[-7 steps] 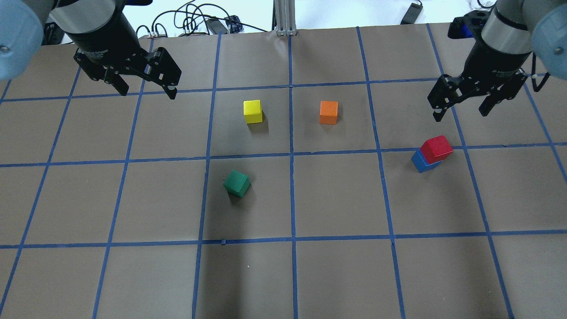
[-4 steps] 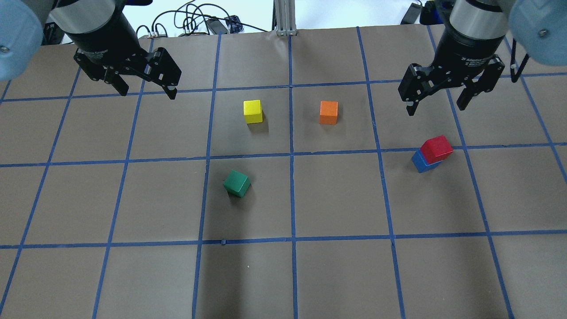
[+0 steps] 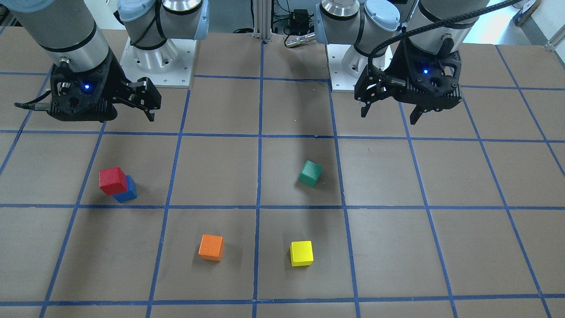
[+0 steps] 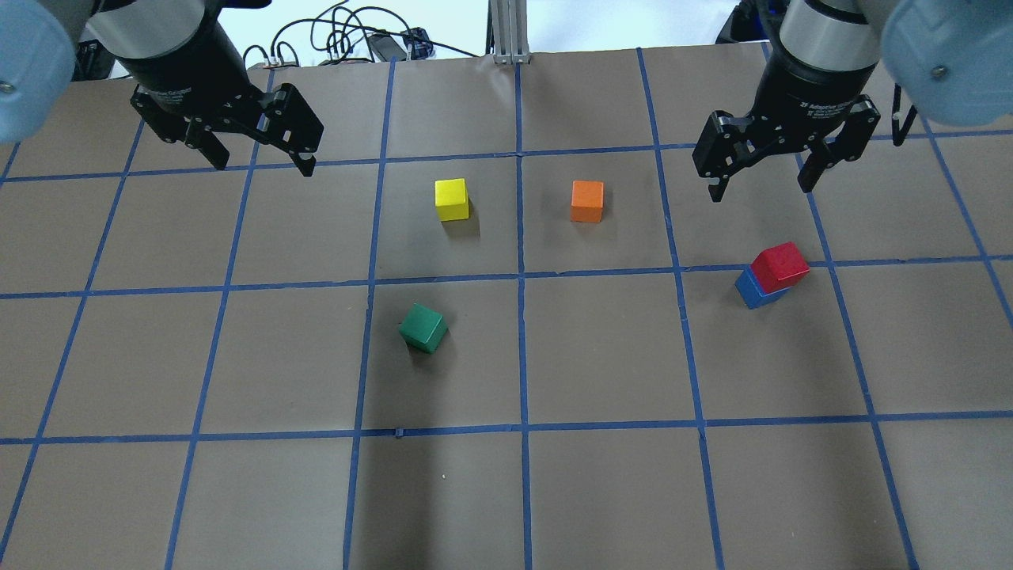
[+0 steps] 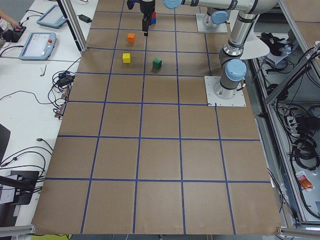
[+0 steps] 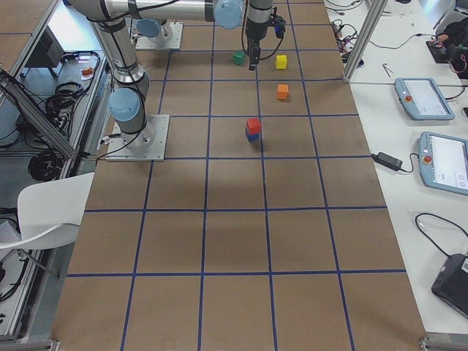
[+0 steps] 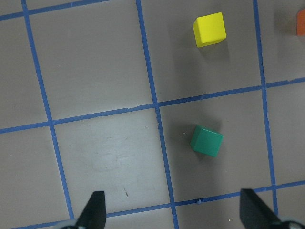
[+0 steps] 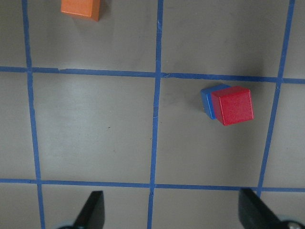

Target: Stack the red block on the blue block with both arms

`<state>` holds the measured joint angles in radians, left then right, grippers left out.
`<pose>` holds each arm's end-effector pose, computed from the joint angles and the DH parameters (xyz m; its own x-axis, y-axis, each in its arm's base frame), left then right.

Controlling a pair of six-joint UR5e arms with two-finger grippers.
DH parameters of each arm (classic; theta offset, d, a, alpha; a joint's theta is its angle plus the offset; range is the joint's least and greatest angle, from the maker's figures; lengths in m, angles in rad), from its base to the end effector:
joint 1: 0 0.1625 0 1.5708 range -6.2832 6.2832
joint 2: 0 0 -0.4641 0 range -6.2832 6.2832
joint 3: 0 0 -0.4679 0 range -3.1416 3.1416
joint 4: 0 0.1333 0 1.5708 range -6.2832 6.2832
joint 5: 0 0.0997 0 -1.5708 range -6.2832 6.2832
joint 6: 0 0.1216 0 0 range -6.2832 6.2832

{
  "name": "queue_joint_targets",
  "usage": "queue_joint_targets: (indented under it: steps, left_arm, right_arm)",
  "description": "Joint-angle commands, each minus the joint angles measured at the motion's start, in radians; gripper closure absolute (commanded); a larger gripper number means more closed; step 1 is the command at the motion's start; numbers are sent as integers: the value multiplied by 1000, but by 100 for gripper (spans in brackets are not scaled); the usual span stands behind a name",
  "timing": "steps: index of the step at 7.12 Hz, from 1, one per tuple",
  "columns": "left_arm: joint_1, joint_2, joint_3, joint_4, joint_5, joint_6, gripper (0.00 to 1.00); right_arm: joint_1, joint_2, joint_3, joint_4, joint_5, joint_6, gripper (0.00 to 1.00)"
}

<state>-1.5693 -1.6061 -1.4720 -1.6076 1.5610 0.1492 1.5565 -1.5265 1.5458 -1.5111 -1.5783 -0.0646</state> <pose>-0.1336 -0.5864 0.5371 -0.9891 0.1474 0.0057 0.1472 0.9887 -0.0278 0.1241 -0.5800 0.4880 -0.9987 -0.0507 0.0024 -0.0503 0.9956 0.0792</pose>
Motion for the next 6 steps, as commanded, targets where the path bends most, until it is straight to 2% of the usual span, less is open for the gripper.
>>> queue_joint_targets:
  steps: [1,3,6]
  left_arm:
    - [-2,5,-10,-3,-1,-3,0]
    - [-2,3,-11,-6,4,-5,0]
    - [-3,2,-10,-6,5,-7,0]
  right_arm:
    - [0,5,0,-3,12,3,0]
    - [0,9,2,-53,14,2,0]
    - [0,8,3,-55,11,2,0]
